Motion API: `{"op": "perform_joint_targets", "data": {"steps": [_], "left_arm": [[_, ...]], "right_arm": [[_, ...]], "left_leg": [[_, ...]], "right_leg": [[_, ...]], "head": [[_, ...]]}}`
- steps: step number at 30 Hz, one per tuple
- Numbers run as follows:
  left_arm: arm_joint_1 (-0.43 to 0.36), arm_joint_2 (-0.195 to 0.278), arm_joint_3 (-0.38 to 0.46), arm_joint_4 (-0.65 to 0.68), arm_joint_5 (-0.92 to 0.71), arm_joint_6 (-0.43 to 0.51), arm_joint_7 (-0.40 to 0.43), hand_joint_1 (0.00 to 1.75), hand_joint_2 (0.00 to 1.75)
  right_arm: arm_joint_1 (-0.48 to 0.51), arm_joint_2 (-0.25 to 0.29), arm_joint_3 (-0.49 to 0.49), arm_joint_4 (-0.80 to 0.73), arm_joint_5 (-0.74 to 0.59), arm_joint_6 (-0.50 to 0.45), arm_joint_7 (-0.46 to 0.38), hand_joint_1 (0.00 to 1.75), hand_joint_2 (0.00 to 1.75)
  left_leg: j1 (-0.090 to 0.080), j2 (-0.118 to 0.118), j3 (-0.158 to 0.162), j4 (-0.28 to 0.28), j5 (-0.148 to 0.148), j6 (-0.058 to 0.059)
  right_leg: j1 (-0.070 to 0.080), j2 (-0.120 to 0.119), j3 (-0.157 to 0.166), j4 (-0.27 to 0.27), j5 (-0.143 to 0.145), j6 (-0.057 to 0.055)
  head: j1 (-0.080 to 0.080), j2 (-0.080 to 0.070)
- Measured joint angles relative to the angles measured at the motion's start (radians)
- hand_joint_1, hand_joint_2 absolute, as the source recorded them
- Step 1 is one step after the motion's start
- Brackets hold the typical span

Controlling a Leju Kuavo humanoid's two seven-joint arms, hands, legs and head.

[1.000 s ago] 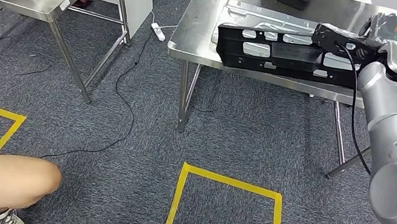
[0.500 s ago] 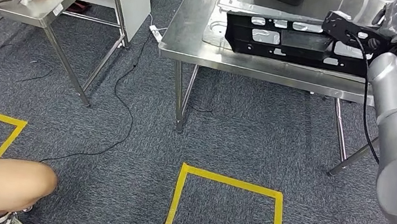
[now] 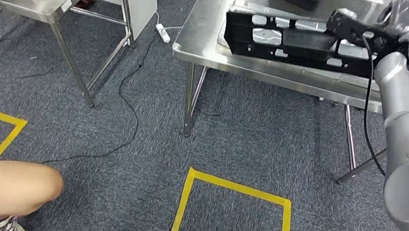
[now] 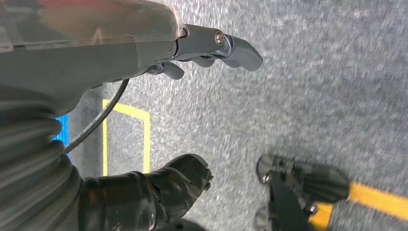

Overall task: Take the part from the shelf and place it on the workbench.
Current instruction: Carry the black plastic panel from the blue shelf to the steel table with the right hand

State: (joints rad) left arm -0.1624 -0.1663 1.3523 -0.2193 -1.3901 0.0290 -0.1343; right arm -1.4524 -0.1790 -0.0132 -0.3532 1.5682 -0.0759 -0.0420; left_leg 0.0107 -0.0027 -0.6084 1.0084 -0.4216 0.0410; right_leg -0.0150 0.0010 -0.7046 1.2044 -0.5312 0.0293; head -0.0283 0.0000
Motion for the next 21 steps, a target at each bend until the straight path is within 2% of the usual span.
{"op": "perform_joint_targets", "data": {"steps": [2, 4, 5, 6, 8, 10, 12, 14, 16, 17, 18, 19, 20, 21], "left_arm": [[0.000, 0.000, 0.000, 0.000, 0.000, 0.000, 0.000, 0.00, 1.75], [0.001, 0.000, 0.000, 0.000, -0.001, 0.000, 0.000, 0.00, 1.75], [0.002, 0.000, 0.000, 0.000, -0.001, 0.000, 0.000, 0.00, 1.75], [0.003, -0.001, 0.000, 0.000, -0.001, -0.001, 0.000, 0.00, 1.75], [0.002, -0.002, 0.000, 0.000, -0.001, -0.002, 0.000, 0.00, 1.75], [0.001, -0.002, 0.000, 0.000, -0.001, -0.003, 0.001, 0.00, 1.75], [0.002, -0.002, 0.000, 0.000, -0.001, -0.003, 0.001, 0.00, 1.75], [0.001, -0.001, 0.000, 0.000, 0.001, -0.004, 0.001, 0.00, 1.75], [0.002, 0.000, 0.001, 0.000, 0.004, -0.004, 0.000, 0.00, 1.75], [0.003, 0.000, 0.001, 0.000, 0.006, -0.004, 0.000, 0.00, 1.75], [0.004, 0.000, 0.001, 0.000, 0.008, -0.004, 0.000, 0.00, 1.75], [0.004, 0.000, 0.002, 0.000, 0.009, -0.004, 0.000, 0.00, 1.75], [0.003, 0.001, 0.002, 0.000, 0.011, -0.004, -0.001, 0.00, 1.75], [0.003, 0.002, 0.004, 0.000, 0.013, -0.004, -0.001, 0.00, 1.75]], "right_arm": [[0.001, 0.000, -0.001, 0.000, 0.000, 0.000, 0.000, 1.75, 1.75], [0.005, 0.000, -0.003, 0.002, 0.000, 0.000, 0.000, 1.75, 1.75], [0.006, 0.000, -0.004, 0.002, 0.000, 0.000, 0.000, 1.75, 1.75], [0.007, -0.001, -0.004, 0.003, 0.000, 0.000, 0.000, 1.75, 1.75], [0.005, -0.001, -0.005, 0.002, 0.000, 0.000, 0.000, 1.75, 1.75], [0.004, -0.002, -0.006, 0.002, 0.000, 0.001, 0.001, 1.75, 1.75], [0.004, -0.003, -0.007, 0.002, 0.000, 0.002, 0.002, 1.75, 1.75], [0.004, -0.003, -0.009, 0.002, 0.000, 0.003, 0.004, 1.75, 1.75], [0.005, -0.003, -0.011, 0.003, 0.000, 0.003, 0.009, 1.75, 1.75], [0.006, -0.003, -0.012, 0.003, 0.001, 0.003, 0.012, 1.75, 1.75], [0.008, -0.002, -0.013, 0.003, 0.001, 0.003, 0.014, 1.75, 1.75], [0.009, -0.001, -0.015, 0.004, 0.001, 0.003, 0.015, 1.75, 1.75], [0.009, 0.000, -0.017, 0.004, 0.001, 0.003, 0.017, 1.75, 1.75], [0.009, 0.001, -0.018, 0.004, 0.001, 0.003, 0.019, 1.75, 1.75]], "left_leg": [[0.000, -0.001, 0.000, 0.000, 0.000, 0.000], [0.000, -0.001, 0.000, 0.002, -0.001, 0.000], [-0.001, -0.002, 0.000, 0.005, -0.004, -0.001], [-0.001, -0.002, 0.000, 0.009, -0.007, -0.004], [-0.004, -0.003, -0.003, 0.019, -0.014, -0.013], [-0.006, -0.003, -0.007, 0.020, -0.014, -0.021], [-0.007, -0.003, -0.009, 0.024, -0.020, -0.030], [-0.007, -0.002, -0.034, 0.082, -0.058, -0.040], [-0.003, -0.002, -0.090, 0.206, -0.118, -0.047], [-0.001, -0.002, -0.118, 0.264, -0.137, -0.050], [0.000, -0.002, -0.134, 0.294, -0.139, -0.051], [0.001, -0.001, -0.133, 0.288, -0.123, -0.051], [0.001, -0.001, -0.115, 0.244, -0.091, -0.050], [0.001, -0.001, -0.084, 0.176, -0.053, -0.046]], "right_leg": [[0.000, 0.000, -0.014, 0.029, -0.011, 0.001], [0.000, 0.000, -0.046, 0.093, -0.028, 0.003], [0.000, 0.000, -0.032, 0.063, 0.000, 0.002], [0.000, 0.000, -0.007, 0.005, 0.033, -0.001], [0.005, 0.000, 0.062, -0.142, 0.099, -0.011], [0.011, 0.001, 0.071, -0.163, 0.098, -0.019], [0.004, 0.002, 0.073, -0.167, 0.101, -0.029], [-0.002, -0.001, 0.077, -0.173, 0.104, -0.039], [-0.002, -0.002, 0.078, -0.174, 0.103, -0.045], [-0.002, -0.002, 0.078, -0.174, 0.103, -0.046], [-0.001, -0.001, 0.078, -0.173, 0.103, -0.047], [-0.001, 0.000, 0.078, -0.173, 0.102, -0.047], [-0.001, 0.001, 0.079, -0.172, 0.101, -0.046], [-0.001, 0.002, 0.080, -0.171, 0.100, -0.044]], "head": [[0.000, 0.000], [0.000, 0.000], [0.000, 0.000], [0.000, 0.000], [0.000, 0.000], [-0.001, 0.000], [-0.001, 0.000], [-0.001, 0.000], [-0.001, 0.000], [-0.001, 0.000], [-0.001, 0.000], [-0.001, 0.000], [-0.002, 0.000], [-0.002, 0.000]]}}
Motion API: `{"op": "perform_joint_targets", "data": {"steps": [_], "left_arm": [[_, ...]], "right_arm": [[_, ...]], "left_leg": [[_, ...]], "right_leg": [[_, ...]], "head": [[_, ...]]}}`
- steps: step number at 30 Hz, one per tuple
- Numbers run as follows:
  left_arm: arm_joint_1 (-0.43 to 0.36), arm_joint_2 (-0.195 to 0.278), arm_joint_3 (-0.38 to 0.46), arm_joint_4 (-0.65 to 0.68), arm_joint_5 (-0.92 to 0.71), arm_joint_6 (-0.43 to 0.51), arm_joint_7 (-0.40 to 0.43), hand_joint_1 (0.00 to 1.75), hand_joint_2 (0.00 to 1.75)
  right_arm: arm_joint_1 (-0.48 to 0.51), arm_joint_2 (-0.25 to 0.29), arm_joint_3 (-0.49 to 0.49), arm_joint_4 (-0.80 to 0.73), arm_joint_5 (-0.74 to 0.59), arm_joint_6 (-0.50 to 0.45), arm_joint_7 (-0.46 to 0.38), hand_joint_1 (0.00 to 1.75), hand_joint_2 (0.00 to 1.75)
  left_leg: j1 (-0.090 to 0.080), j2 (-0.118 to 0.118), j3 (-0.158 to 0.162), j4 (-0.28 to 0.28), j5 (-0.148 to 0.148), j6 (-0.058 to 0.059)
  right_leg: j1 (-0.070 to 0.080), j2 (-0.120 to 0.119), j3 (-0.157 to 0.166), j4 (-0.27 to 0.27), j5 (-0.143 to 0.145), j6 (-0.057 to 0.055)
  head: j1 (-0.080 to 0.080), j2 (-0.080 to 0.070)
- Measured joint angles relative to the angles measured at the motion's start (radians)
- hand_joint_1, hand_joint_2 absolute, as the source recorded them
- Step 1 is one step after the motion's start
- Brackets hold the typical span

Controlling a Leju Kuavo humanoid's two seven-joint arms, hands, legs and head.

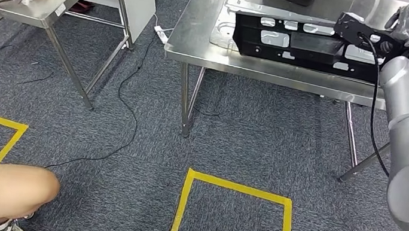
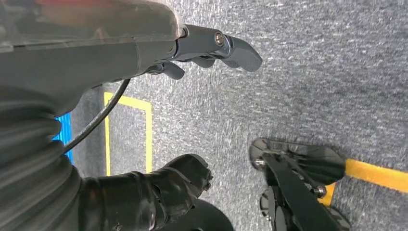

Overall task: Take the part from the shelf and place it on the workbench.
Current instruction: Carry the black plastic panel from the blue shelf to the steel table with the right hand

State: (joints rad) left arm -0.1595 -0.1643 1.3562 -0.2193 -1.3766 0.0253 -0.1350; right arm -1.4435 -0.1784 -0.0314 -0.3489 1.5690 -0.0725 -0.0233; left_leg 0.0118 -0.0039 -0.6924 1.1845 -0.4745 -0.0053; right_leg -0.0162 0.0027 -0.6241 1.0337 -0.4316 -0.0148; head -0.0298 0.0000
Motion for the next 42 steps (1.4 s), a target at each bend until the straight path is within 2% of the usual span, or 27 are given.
{"op": "perform_joint_targets", "data": {"steps": [2, 3, 5, 7, 9, 11, 12, 13, 14, 16, 18, 20, 22, 23, 24, 26, 27, 28, 29, 30, 31, 33, 34, 36, 38, 40, 42], "left_arm": [[-0.001, 0.002, 0.004, 0.000, 0.004, 0.000, 0.000, 0.00, 1.75], [-0.001, 0.002, 0.005, 0.000, 0.005, 0.001, 0.000, 0.00, 1.75], [-0.001, 0.002, 0.007, 0.000, 0.004, 0.003, 0.000, 0.00, 1.75], [-0.001, 0.002, 0.007, 0.000, 0.004, 0.006, 0.002, 0.00, 1.75], [-0.002, 0.002, 0.007, 0.000, 0.003, 0.007, 0.002, 0.00, 1.75], [-0.003, 0.003, 0.007, 0.000, 0.001, 0.009, 0.002, 0.00, 1.75], [-0.003, 0.003, 0.007, 0.000, 0.000, 0.011, 0.002, 0.00, 1.75], [-0.002, 0.003, 0.007, 0.000, -0.002, 0.012, 0.001, 0.00, 1.75], [-0.001, 0.003, 0.007, 0.000, -0.004, 0.012, 0.000, 0.00, 1.75], [-0.001, 0.003, 0.007, 0.000, -0.006, 0.010, -0.002, 0.00, 1.75], [-0.002, 0.003, 0.007, 0.000, -0.009, 0.007, -0.002, 0.00, 1.75], [-0.003, 0.003, 0.006, 0.000, -0.013, 0.006, -0.003, 0.00, 1.75], [-0.002, 0.004, 0.006, 0.000, -0.015, 0.005, -0.003, 0.00, 1.75], [-0.002, 0.006, 0.006, 0.000, -0.016, 0.005, -0.003, 0.00, 1.75], [-0.002, 0.006, 0.006, 0.000, -0.016, 0.005, -0.003, 0.00, 1.75], [-0.001, 0.007, 0.006, 0.000, -0.016, 0.005, -0.003, 0.00, 1.75], [0.000, 0.007, 0.006, 0.000, -0.016, 0.004, -0.003, 0.00, 1.75], [0.001, 0.007, 0.006, 0.000, -0.016, 0.004, -0.003, 0.00, 1.75], [0.001, 0.007, 0.006, 0.000, -0.016, 0.004, -0.003, 0.00, 1.75], [0.001, 0.008, 0.006, 0.000, -0.016, 0.003, -0.003, 0.00, 1.75], [0.001, 0.009, 0.006, 0.000, -0.016, 0.003, -0.003, 0.00, 1.75], [0.000, 0.011, 0.006, 0.000, -0.016, 0.003, -0.003, 0.00, 1.75], [0.000, 0.011, 0.006, 0.000, -0.016, 0.002, -0.004, 0.00, 1.75], [0.000, 0.011, 0.006, 0.000, -0.016, 0.002, -0.004, 0.00, 1.75], [-0.001, 0.011, 0.006, 0.000, -0.016, 0.001, -0.005, 0.00, 1.75], [-0.002, 0.010, 0.005, 0.000, -0.016, 0.000, -0.005, 0.00, 1.75], [-0.002, 0.011, 0.005, 0.000, -0.016, -0.001, -0.005, 0.00, 1.75]], "right_arm": [[-0.001, 0.001, -0.002, 0.000, 0.000, 0.000, 0.003, 1.75, 1.75], [-0.001, 0.001, -0.002, 0.000, 0.000, 0.001, 0.004, 1.75, 1.75], [-0.001, 0.001, -0.004, 0.000, 0.000, 0.004, 0.006, 1.75, 1.75], [0.001, 0.001, -0.006, -0.001, 0.000, 0.007, 0.008, 1.75, 1.75], [0.001, 0.001, -0.010, -0.001, 0.000, 0.009, 0.009, 1.75, 1.75], [0.003, 0.001, -0.014, 0.000, 0.000, 0.010, 0.011, 1.75, 1.75], [0.006, 0.001, -0.016, 0.002, 0.000, 0.010, 0.013, 1.75, 1.75], [0.009, 0.001, -0.018, 0.003, 0.000, 0.009, 0.016, 1.75, 1.75], [0.011, 0.001, -0.020, 0.003, 0.000, 0.009, 0.019, 1.75, 1.75], [0.013, 0.001, -0.025, 0.003, 0.000, 0.007, 0.021, 1.75, 1.75], [0.013, 0.002, -0.031, 0.001, 0.000, 0.005, 0.023, 1.75, 1.75], [0.014, 0.002, -0.038, 0.001, 0.000, 0.003, 0.026, 1.75, 1.75], [0.016, 0.003, -0.043, 0.000, 0.000, 0.001, 0.030, 1.75, 1.75], [0.016, 0.004, -0.045, -0.001, 0.000, 0.000, 0.031, 1.75, 1.75], [0.016, 0.004, -0.046, -0.002, 0.000, -0.001, 0.032, 1.75, 1.75], [0.016, 0.005, -0.050, -0.002, 0.000, -0.002, 0.034, 1.75, 1.75], [0.017, 0.006, -0.052, -0.002, 0.000, -0.002, 0.035, 1.75, 1.75], [0.019, 0.006, -0.054, -0.002, 0.000, -0.002, 0.035, 1.75, 1.75], [0.019, 0.006, -0.055, -0.002, 0.000, -0.003, 0.035, 1.75, 1.75], [0.020, 0.006, -0.056, -0.002, 0.000, -0.003, 0.035, 1.75, 1.75], [0.020, 0.007, -0.057, -0.002, 0.000, -0.003, 0.036, 1.75, 1.75], [0.019, 0.006, -0.057, -0.002, 0.000, -0.005, 0.036, 1.75, 1.75], [0.019, 0.006, -0.058, -0.002, 0.000, -0.005, 0.036, 1.75, 1.75], [0.020, 0.006, -0.059, -0.002, 0.000, -0.006, 0.036, 1.75, 1.75], [0.021, 0.004, -0.060, -0.005, 0.000, -0.007, 0.036, 1.75, 1.75], [0.020, 0.003, -0.061, -0.007, 0.000, -0.007, 0.036, 1.75, 1.75], [0.023, 0.003, -0.061, -0.007, 0.000, -0.007, 0.037, 1.75, 1.75]], "left_leg": [[-0.003, 0.000, 0.054, -0.115, 0.043, 0.008], [-0.005, -0.001, 0.066, -0.143, 0.047, 0.012], [-0.008, -0.002, 0.069, -0.156, 0.044, 0.019], [-0.005, -0.001, 0.074, -0.166, 0.050, 0.030], [-0.002, 0.000, 0.079, -0.176, 0.056, 0.042], [-0.002, -0.001, 0.079, -0.176, 0.056, 0.046], [-0.002, -0.002, 0.079, -0.174, 0.056, 0.047], [-0.002, -0.003, 0.079, -0.172, 0.054, 0.046], [-0.002, -0.004, 0.079, -0.169, 0.053, 0.045], [-0.002, -0.004, 0.079, -0.163, 0.048, 0.040], [-0.005, -0.004, 0.075, -0.158, 0.045, 0.032], [-0.007, -0.003, 0.073, -0.159, 0.045, 0.024], [-0.008, -0.003, 0.070, -0.154, 0.038, 0.014], [-0.009, -0.002, 0.062, -0.132, 0.022, 0.009], [-0.008, -0.002, 0.044, -0.092, -0.003, 0.004], [-0.003, -0.002, -0.012, 0.034, -0.064, -0.003], [-0.001, -0.002, -0.038, 0.088, -0.081, -0.006], [0.000, -0.001, -0.051, 0.114, -0.082, -0.008], [0.001, -0.001, -0.047, 0.102, -0.065, -0.009], [0.001, -0.001, -0.025, 0.054, -0.033, -0.007], [0.001, -0.002, 0.008, -0.017, 0.002, -0.004], [-0.002, -0.004, 0.063, -0.131, 0.040, 0.005], [-0.005, -0.004, 0.075, -0.155, 0.043, 0.009], [-0.007, -0.003, 0.078, -0.163, 0.044, 0.017], [-0.003, 0.002, 0.084, -0.175, 0.051, 0.029], [0.001, 0.006, 0.089, -0.185, 0.057, 0.039], [0.001, 0.007, 0.088, -0.185, 0.058, 0.042]], "right_leg": [[0.003, 0.001, -0.001, 0.003, -0.003, 0.006], [0.004, 0.001, -0.004, 0.004, -0.002, 0.010], [0.006, 0.001, -0.007, 0.003, 0.001, 0.020], [0.003, 0.000, -0.011, 0.013, -0.010, 0.029], [0.001, -0.001, -0.044, 0.089, -0.056, 0.037], [0.001, -0.001, -0.104, 0.218, -0.111, 0.042], [0.000, -0.001, -0.126, 0.262, -0.121, 0.044], [0.000, -0.001, -0.132, 0.269, -0.112, 0.044], [0.000, -0.002, -0.120, 0.241, -0.087, 0.043], [0.001, -0.002, -0.057, 0.111, -0.024, 0.036], [0.007, -0.001, -0.014, 0.018, 0.003, 0.028], [0.012, 0.001, -0.010, 0.006, 0.001, 0.021], [0.006, 0.002, -0.008, 0.001, 0.004, 0.012], [0.002, 0.001, -0.006, -0.002, 0.007, 0.006], [-0.001, 0.000, -0.004, -0.005, 0.008, 0.000], [0.001, 0.000, -0.004, -0.005, 0.008, -0.006], [0.002, 0.000, -0.005, -0.005, 0.008, -0.008], [0.003, 0.002, -0.005, -0.004, 0.008, -0.008], [0.003, 0.004, -0.004, -0.004, 0.007, -0.008], [0.003, 0.006, -0.004, -0.002, 0.006, -0.007], [0.003, 0.008, -0.003, -0.001, 0.005, -0.005], [0.005, 0.012, -0.005, 0.001, 0.004, 0.001], [0.006, 0.013, -0.007, 0.002, 0.004, 0.006], [0.006, 0.015, -0.008, 0.000, 0.007, 0.016], [0.004, 0.014, -0.013, 0.010, -0.004, 0.026], [0.002, 0.010, -0.050, 0.092, -0.054, 0.034], [0.000, 0.007, -0.113, 0.227, -0.110, 0.041]], "head": [[0.000, 0.000], [0.001, 0.000], [0.001, 0.000], [0.000, 0.000], [0.001, 0.000], [0.001, 0.000], [0.001, 0.000], [0.001, 0.000], [0.001, 0.000], [0.001, 0.000], [0.001, 0.000], [0.001, 0.000], [0.001, 0.000], [0.001, 0.000], [0.000, 0.000], [0.000, 0.000], [0.000, 0.000], [0.000, 0.000], [0.000, 0.000], [0.000, 0.000], [0.000, 0.000], [0.000, 0.000], [0.000, 0.000], [0.000, 0.000], [0.000, 0.000], [0.001, 0.000], [0.002, 0.000]]}}
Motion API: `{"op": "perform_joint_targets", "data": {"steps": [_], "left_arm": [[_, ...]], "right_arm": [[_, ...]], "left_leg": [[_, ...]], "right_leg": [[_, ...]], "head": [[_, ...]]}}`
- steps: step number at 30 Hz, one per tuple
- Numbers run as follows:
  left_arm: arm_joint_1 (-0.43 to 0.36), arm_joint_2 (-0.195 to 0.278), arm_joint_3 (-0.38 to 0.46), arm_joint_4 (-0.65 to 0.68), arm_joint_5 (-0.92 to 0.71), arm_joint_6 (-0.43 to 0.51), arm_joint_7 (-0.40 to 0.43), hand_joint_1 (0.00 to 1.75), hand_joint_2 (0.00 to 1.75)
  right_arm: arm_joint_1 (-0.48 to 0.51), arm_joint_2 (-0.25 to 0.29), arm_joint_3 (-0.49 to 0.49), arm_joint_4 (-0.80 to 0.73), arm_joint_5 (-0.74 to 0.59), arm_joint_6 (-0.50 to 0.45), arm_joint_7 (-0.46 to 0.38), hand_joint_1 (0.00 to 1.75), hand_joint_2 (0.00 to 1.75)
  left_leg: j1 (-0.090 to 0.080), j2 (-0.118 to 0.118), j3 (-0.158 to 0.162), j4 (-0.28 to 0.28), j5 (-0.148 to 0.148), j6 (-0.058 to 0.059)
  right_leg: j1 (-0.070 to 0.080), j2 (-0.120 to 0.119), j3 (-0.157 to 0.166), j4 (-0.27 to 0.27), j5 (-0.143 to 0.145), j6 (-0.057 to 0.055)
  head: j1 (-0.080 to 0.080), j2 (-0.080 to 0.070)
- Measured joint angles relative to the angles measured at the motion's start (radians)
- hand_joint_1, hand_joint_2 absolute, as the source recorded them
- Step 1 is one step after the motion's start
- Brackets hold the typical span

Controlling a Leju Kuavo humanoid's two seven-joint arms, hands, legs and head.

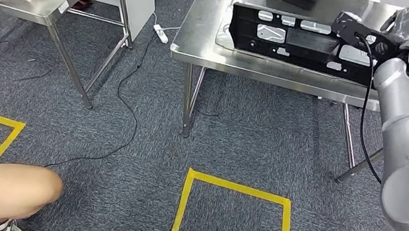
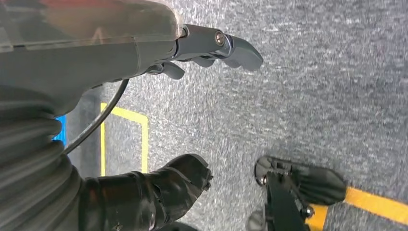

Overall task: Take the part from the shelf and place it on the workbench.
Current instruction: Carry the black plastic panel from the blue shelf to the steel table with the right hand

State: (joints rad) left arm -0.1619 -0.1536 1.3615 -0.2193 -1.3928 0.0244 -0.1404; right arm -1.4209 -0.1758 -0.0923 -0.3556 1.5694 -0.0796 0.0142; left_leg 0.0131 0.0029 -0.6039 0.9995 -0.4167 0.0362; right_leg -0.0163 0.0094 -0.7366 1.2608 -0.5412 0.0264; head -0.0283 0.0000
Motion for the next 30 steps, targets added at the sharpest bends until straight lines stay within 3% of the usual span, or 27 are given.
{"op": "perform_joint_targets", "data": {"steps": [1, 2, 3, 5, 7, 11, 13, 15, 16, 17, 19, 21, 23, 25, 27, 29, 30], "left_arm": [[0.000, 0.000, 0.000, 0.000, 0.000, -0.001, 0.000, 0.00, 1.75], [0.001, 0.000, 0.000, 0.000, 0.000, -0.002, 0.000, 0.00, 1.75], [0.001, 0.000, 0.000, 0.000, 0.000, -0.003, 0.000, 0.00, 1.75], [0.001, 0.000, 0.000, 0.000, 0.000, -0.004, 0.000, 0.00, 1.75], [0.001, 0.000, 0.000, 0.000, 0.000, -0.005, 0.000, 0.00, 1.75], [0.001, 0.000, 0.000, 0.000, 0.000, -0.005, -0.003, 0.00, 1.75], [0.001, 0.001, 0.000, 0.000, -0.002, -0.008, -0.005, 0.00, 1.75], [0.002, 0.001, 0.000, 0.000, -0.003, -0.012, -0.006, 0.00, 1.75], [0.003, 0.001, 0.000, 0.000, -0.003, -0.013, -0.006, 0.00, 1.75], [0.004, 0.001, 0.000, 0.000, -0.003, -0.014, -0.006, 0.00, 1.75], [0.005, 0.001, 0.000, 0.000, -0.003, -0.014, -0.006, 0.00, 1.75], [0.006, 0.004, 0.000, 0.000, -0.003, -0.013, -0.006, 0.00, 1.75], [0.005, 0.007, 0.000, 0.000, -0.003, -0.013, -0.006, 0.00, 1.75], [0.003, 0.007, 0.000, 0.000, -0.003, -0.014, -0.006, 0.00, 1.75], [0.002, 0.006, 0.000, 0.000, -0.004, -0.014, -0.006, 0.00, 1.75], [0.003, 0.005, -0.001, 0.000, -0.004, -0.014, -0.006, 0.00, 1.75], [0.003, 0.005, -0.001, 0.000, -0.005, -0.014, -0.006, 0.00, 1.75]], "right_arm": [[0.004, 0.000, 0.000, 0.000, 0.000, 0.000, 0.001, 1.75, 1.75], [0.007, 0.000, 0.000, 0.000, 0.000, 0.000, 0.002, 1.75, 1.75], [0.009, 0.000, 0.000, 0.000, 0.000, -0.001, 0.004, 1.75, 1.75], [0.007, 0.000, -0.001, 0.000, 0.000, -0.002, 0.007, 1.75, 1.75], [0.003, 0.000, -0.002, -0.001, 0.000, -0.002, 0.008, 1.75, 1.75], [0.001, 0.000, -0.003, -0.001, 0.000, -0.002, 0.014, 1.75, 1.75], [-0.002, 0.000, -0.003, -0.001, 0.000, -0.001, 0.014, 1.75, 1.75], [-0.003, -0.001, -0.003, -0.001, 0.000, -0.001, 0.015, 1.75, 1.75], [-0.002, -0.001, -0.003, -0.001, 0.000, -0.001, 0.015, 1.75, 1.75], [-0.001, -0.001, -0.003, -0.001, 0.000, 0.000, 0.015, 1.75, 1.75], [0.001, -0.001, -0.003, -0.001, 0.000, 0.000, 0.014, 1.75, 1.75], [0.000, -0.001, -0.004, 0.000, 0.000, 0.000, 0.013, 1.75, 1.75], [-0.001, -0.001, -0.004, 0.000, 0.000, 0.000, 0.013, 1.75, 1.75], [0.001, -0.002, -0.004, -0.001, 0.000, -0.001, 0.015, 1.75, 1.75], [0.002, -0.007, -0.004, -0.003, 0.000, -0.006, 0.018, 1.75, 1.75], [0.003, -0.010, -0.004, -0.003, 0.000, -0.014, 0.019, 1.75, 1.75], [0.005, -0.009, -0.004, -0.003, 0.000, -0.017, 0.019, 1.75, 1.75]], "left_leg": [[0.000, 0.000, 0.000, 0.001, -0.001, 0.000], [0.000, 0.001, 0.000, 0.003, -0.002, 0.000], [0.000, 0.001, 0.000, 0.007, -0.004, -0.002], [-0.001, 0.003, -0.001, 0.017, -0.012, -0.009], [-0.004, 0.006, -0.004, 0.025, -0.018, -0.018], [-0.004, 0.014, -0.010, 0.036, -0.029, -0.038], [-0.002, 0.009, -0.042, 0.108, -0.075, -0.046], [-0.001, 0.006, -0.099, 0.237, -0.135, -0.051], [-0.001, 0.006, -0.123, 0.288, -0.150, -0.051], [-0.001, 0.005, -0.131, 0.304, -0.145, -0.050], [-0.001, -0.005, -0.095, 0.226, -0.087, -0.041], [-0.001, -0.046, -0.033, 0.096, -0.034, -0.027], [-0.002, -0.068, -0.005, 0.035, -0.025, -0.019], [-0.003, -0.052, 0.000, 0.022, -0.023, -0.015], [0.001, -0.034, 0.009, 0.004, -0.015, -0.007], [0.003, -0.019, 0.014, -0.006, -0.010, -0.001], [0.003, -0.014, 0.014, -0.006, -0.010, 0.000]], "right_leg": [[-0.002, -0.001, -0.021, 0.042, -0.008, 0.003], [-0.003, -0.002, -0.024, 0.046, 0.003, 0.004], [-0.005, -0.005, -0.007, 0.009, 0.031, 0.005], [-0.006, -0.016, 0.059, -0.125, 0.091, 0.003], [0.000, -0.020, 0.099, -0.207, 0.110, -0.004], [0.001, -0.006, 0.100, -0.219, 0.112, -0.028], [-0.003, 0.002, 0.102, -0.223, 0.116, -0.040], [-0.001, 0.012, 0.100, -0.223, 0.117, -0.045], [0.000, 0.019, 0.100, -0.222, 0.117, -0.046], [0.001, 0.029, 0.099, -0.221, 0.117, -0.046], [0.003, 0.050, 0.101, -0.219, 0.117, -0.046], [0.004, 0.069, 0.099, -0.218, 0.117, -0.043], [-0.001, 0.086, 0.093, -0.219, 0.121, -0.033], [-0.005, 0.099, 0.087, -0.224, 0.126, -0.019], [-0.001, 0.070, 0.076, -0.205, 0.111, -0.009], [0.001, 0.018, 0.030, -0.108, 0.056, -0.001], [-0.001, 0.005, -0.001, -0.041, 0.026, 0.004]], "head": [[0.000, 0.000], [0.000, 0.000], [0.000, 0.000], [0.000, 0.000], [0.000, 0.000], [0.000, 0.000], [-0.001, 0.000], [-0.001, 0.000], [-0.001, 0.000], [-0.001, 0.000], [-0.001, 0.000], [0.000, 0.000], [0.000, 0.000], [-0.001, 0.000], [0.002, 0.000], [0.006, 0.000], [0.006, 0.000]]}}
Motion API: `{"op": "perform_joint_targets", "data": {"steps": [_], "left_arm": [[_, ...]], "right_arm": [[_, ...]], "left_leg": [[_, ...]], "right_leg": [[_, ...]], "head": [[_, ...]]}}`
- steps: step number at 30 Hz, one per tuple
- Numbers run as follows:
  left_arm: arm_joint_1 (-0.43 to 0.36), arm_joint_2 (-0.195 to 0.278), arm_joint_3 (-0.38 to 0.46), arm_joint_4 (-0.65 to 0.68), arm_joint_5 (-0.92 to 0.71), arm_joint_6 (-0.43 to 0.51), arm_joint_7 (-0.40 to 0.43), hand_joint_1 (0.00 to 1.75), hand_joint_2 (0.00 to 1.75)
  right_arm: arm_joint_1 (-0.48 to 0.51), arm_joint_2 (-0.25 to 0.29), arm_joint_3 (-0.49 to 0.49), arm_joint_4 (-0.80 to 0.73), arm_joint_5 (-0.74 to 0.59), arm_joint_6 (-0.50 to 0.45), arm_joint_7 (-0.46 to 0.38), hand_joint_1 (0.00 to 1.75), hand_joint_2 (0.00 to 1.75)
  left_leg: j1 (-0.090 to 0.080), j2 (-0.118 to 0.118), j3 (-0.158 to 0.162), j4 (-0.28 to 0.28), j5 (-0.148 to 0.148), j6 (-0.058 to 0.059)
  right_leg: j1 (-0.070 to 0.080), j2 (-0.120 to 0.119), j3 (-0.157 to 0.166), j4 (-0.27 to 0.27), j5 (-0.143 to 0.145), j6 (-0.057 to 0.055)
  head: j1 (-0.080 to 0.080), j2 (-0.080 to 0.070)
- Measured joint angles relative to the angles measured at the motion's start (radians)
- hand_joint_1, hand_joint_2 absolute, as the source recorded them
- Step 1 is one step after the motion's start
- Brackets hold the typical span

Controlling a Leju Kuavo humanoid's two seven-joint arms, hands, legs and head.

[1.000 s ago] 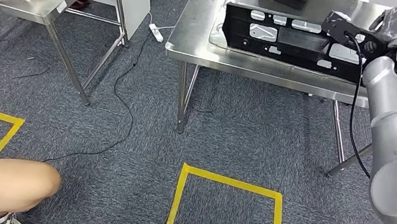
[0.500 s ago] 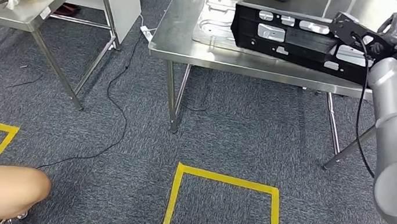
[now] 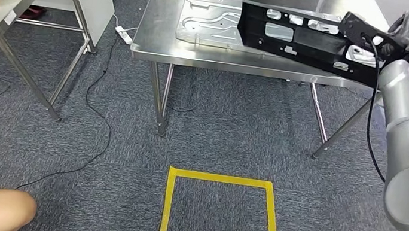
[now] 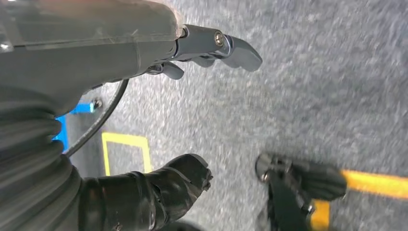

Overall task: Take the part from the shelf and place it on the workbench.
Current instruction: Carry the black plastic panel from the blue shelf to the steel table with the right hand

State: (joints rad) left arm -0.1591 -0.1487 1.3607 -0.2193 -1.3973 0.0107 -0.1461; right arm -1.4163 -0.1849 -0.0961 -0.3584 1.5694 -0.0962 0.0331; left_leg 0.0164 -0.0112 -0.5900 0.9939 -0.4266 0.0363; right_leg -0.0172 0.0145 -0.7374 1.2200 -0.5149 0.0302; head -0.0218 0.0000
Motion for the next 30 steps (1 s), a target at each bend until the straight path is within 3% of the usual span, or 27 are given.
{"op": "perform_joint_targets", "data": {"steps": [1, 2, 3, 5, 7, 9, 12, 14, 16, 17, 18, 19, 21, 23, 27, 28, 30], "left_arm": [[0.000, 0.000, 0.000, 0.000, 0.000, 0.000, 0.000, 0.00, 1.75], [0.000, 0.000, 0.000, 0.000, 0.000, 0.000, 0.000, 0.00, 1.75], [0.001, 0.000, 0.000, 0.000, 0.000, 0.000, 0.001, 0.00, 1.75], [0.001, 0.000, 0.000, 0.000, 0.000, 0.000, 0.001, 0.00, 1.75], [0.001, 0.000, 0.000, 0.000, 0.000, 0.000, 0.002, 0.00, 1.75], [0.000, 0.000, 0.000, 0.000, 0.000, 0.001, 0.004, 0.00, 1.75], [0.000, 0.000, 0.000, 0.000, 0.000, 0.002, 0.008, 0.00, 1.75], [0.000, 0.000, 0.000, 0.000, 0.000, 0.002, 0.009, 0.00, 1.75], [0.001, 0.000, 0.000, 0.000, 0.000, 0.002, 0.010, 0.00, 1.75], [0.002, 0.000, 0.000, 0.000, 0.001, 0.001, 0.010, 0.00, 1.75], [0.002, 0.000, 0.000, 0.000, 0.001, 0.001, 0.010, 0.00, 1.75], [0.002, 0.000, 0.000, 0.000, 0.001, 0.001, 0.010, 0.00, 1.75], [0.002, 0.000, 0.000, 0.000, 0.002, 0.000, 0.010, 0.00, 1.75], [0.001, 0.002, 0.001, 0.000, 0.002, 0.000, 0.010, 0.00, 1.75], [0.000, 0.001, 0.001, 0.000, 0.002, 0.000, 0.010, 0.00, 1.75], [0.000, 0.000, 0.001, 0.000, 0.002, -0.001, 0.009, 0.00, 1.75], [-0.001, 0.000, 0.001, 0.000, 0.001, -0.003, 0.008, 0.00, 1.75]], "right_arm": [[0.003, 0.001, 0.000, 0.001, 0.000, -0.002, 0.000, 1.75, 1.75], [0.007, 0.001, 0.000, 0.001, 0.000, -0.003, 0.000, 1.75, 1.75], [0.009, 0.001, 0.000, 0.002, 0.000, -0.004, -0.001, 1.75, 1.75], [0.011, 0.001, 0.000, 0.002, 0.000, -0.006, -0.004, 1.75, 1.75], [0.007, 0.001, 0.000, 0.002, 0.000, -0.008, -0.011, 1.75, 1.75], [0.006, 0.001, 0.000, 0.002, 0.000, -0.009, -0.017, 1.75, 1.75], [0.007, 0.002, 0.000, 0.002, 0.000, -0.007, -0.024, 1.75, 1.75], [0.006, 0.004, 0.000, 0.001, 0.000, -0.008, -0.026, 1.75, 1.75], [0.009, 0.006, 0.000, 0.002, 0.000, -0.008, -0.029, 1.75, 1.75], [0.011, 0.007, 0.000, 0.002, 0.000, -0.008, -0.032, 1.75, 1.75], [0.013, 0.008, 0.000, 0.002, 0.000, -0.008, -0.035, 1.75, 1.75], [0.014, 0.008, 0.000, 0.002, 0.000, -0.009, -0.037, 1.75, 1.75], [0.014, 0.008, 0.000, 0.002, 0.000, -0.010, -0.040, 1.75, 1.75], [0.013, 0.007, 0.000, 0.002, 0.000, -0.011, -0.041, 1.75, 1.75], [0.014, 0.006, 0.000, 0.002, 0.000, -0.013, -0.041, 1.75, 1.75], [0.014, 0.006, 0.000, 0.001, 0.000, -0.013, -0.041, 1.75, 1.75], [0.014, 0.005, 0.000, 0.002, 0.000, -0.013, -0.042, 1.75, 1.75]], "left_leg": [[0.000, 0.005, 0.000, 0.001, -0.001, 0.000], [0.000, 0.008, 0.000, 0.002, -0.002, 0.000], [0.001, 0.011, 0.000, 0.005, -0.004, -0.002], [0.002, 0.016, 0.000, 0.015, -0.012, -0.009], [-0.001, 0.019, -0.005, 0.027, -0.020, -0.019], [-0.005, 0.021, -0.009, 0.031, -0.022, -0.028], [-0.003, 0.022, -0.017, 0.048, -0.039, -0.042], [-0.002, 0.020, -0.058, 0.139, -0.092, -0.048], [-0.002, 0.020, -0.123, 0.275, -0.148, -0.051], [-0.002, 0.020, -0.144, 0.315, -0.155, -0.050], [-0.002, 0.019, -0.149, 0.320, -0.143, -0.048], [-0.002, 0.019, -0.134, 0.282, -0.113, -0.045], [-0.004, 0.017, -0.069, 0.143, -0.043, -0.033], [-0.008, 0.014, -0.025, 0.049, -0.014, -0.024], [-0.009, 0.016, -0.014, 0.021, -0.007, -0.011], [-0.006, 0.018, -0.011, 0.013, -0.003, -0.006], [-0.004, 0.020, -0.008, 0.006, 0.000, 0.003]], "right_leg": [[-0.003, -0.006, -0.027, 0.059, -0.020, 0.005], [-0.007, -0.009, -0.039, 0.085, -0.021, 0.008], [-0.010, -0.010, -0.032, 0.072, -0.004, 0.011], [-0.014, -0.015, 0.032, -0.051, 0.057, 0.012], [-0.009, -0.020, 0.086, -0.156, 0.086, 0.006], [-0.002, -0.018, 0.094, -0.174, 0.084, -0.006], [-0.006, -0.015, 0.094, -0.178, 0.088, -0.026], [-0.007, -0.016, 0.097, -0.182, 0.089, -0.038], [-0.004, -0.013, 0.097, -0.181, 0.089, -0.043], [-0.002, -0.012, 0.097, -0.181, 0.088, -0.045], [-0.001, -0.009, 0.098, -0.181, 0.088, -0.045], [0.001, -0.007, 0.100, -0.181, 0.088, -0.045], [0.004, -0.003, 0.104, -0.180, 0.086, -0.043], [0.006, -0.002, 0.104, -0.180, 0.085, -0.035], [0.005, -0.001, 0.099, -0.181, 0.084, -0.015], [0.004, -0.002, 0.090, -0.160, 0.068, -0.011], [0.002, -0.007, 0.041, -0.052, 0.010, -0.004]], "head": [[0.000, 0.000], [0.000, 0.000], [0.000, 0.000], [0.000, 0.000], [0.000, 0.000], [0.000, 0.000], [-0.001, 0.000], [-0.001, 0.000], [-0.001, 0.000], [-0.001, 0.000], [-0.001, 0.000], [-0.001, 0.000], [-0.001, 0.000], [-0.001, 0.000], [0.000, 0.000], [0.000, 0.000], [0.001, 0.000]]}}
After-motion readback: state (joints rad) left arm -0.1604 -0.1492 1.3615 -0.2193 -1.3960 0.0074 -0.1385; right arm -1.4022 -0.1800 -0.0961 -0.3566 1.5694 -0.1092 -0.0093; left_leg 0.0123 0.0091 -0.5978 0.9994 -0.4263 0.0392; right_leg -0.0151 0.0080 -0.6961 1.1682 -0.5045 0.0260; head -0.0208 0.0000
